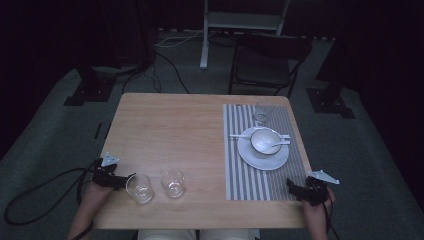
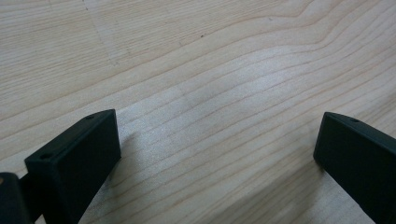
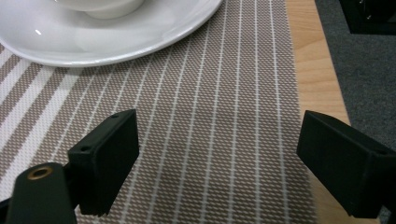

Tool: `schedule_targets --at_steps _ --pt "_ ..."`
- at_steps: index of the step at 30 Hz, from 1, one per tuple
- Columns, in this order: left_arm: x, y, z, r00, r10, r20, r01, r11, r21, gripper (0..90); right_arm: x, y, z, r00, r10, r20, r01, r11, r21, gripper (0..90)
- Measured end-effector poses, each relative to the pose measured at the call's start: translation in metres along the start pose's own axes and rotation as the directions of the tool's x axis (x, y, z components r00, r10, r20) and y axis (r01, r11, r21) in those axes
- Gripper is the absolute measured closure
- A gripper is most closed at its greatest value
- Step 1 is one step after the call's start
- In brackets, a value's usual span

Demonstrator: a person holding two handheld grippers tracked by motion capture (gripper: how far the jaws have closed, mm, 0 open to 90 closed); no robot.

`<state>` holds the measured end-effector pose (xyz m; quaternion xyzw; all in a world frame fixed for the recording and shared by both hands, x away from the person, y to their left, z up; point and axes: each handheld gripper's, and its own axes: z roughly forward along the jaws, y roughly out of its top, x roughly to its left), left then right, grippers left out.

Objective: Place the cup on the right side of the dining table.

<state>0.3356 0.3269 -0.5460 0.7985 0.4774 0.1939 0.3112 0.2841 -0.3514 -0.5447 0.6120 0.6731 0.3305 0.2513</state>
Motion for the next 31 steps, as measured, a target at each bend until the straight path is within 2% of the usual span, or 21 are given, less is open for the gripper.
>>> schedule_targets --at_steps 8,14,17,20,28,30,31 --pt "0.0 0.0 0.0 1.0 0.0 0.0 0.0 1.0 0.0 1.0 -0.014 -0.005 -0.004 1.0 -0.003 0.006 0.003 1.0 0.004 12.6" --pt "0.0 0.0 0.0 1.0 0.0 0.0 0.0 1.0 0.0 1.0 -0.027 -0.009 -0.009 0.9996 0.021 0.017 -0.021 1.0 0.002 12.6" --pt "0.0 0.0 0.0 1.0 0.0 0.0 0.0 1.0 0.0 1.0 -0.032 -0.009 -0.011 0.9998 0.003 0.021 -0.003 1.0 0.011 12.6" --pt "0.0 0.0 0.0 1.0 0.0 0.0 0.0 1.0 0.0 1.0 -0.037 -0.011 -0.013 0.9996 0.027 0.006 -0.027 1.0 0.0 12.6" --pt "0.0 0.0 0.0 1.0 0.0 0.0 0.0 1.0 0.0 1.0 -0.036 -0.01 -0.012 0.9999 0.013 0.007 -0.013 1.0 0.005 12.6" --pt "0.0 0.0 0.0 1.0 -0.001 0.0 0.001 1.0 0.0 0.9 -0.033 -0.006 -0.016 0.9999 0.016 0.005 -0.016 1.0 0.018 12.6" --pt "0.0 0.0 0.0 1.0 -0.001 -0.001 0.001 1.0 0.0 0.9 -0.029 -0.001 -0.021 1.0 0.007 0.003 -0.007 1.0 0.002 12.6"
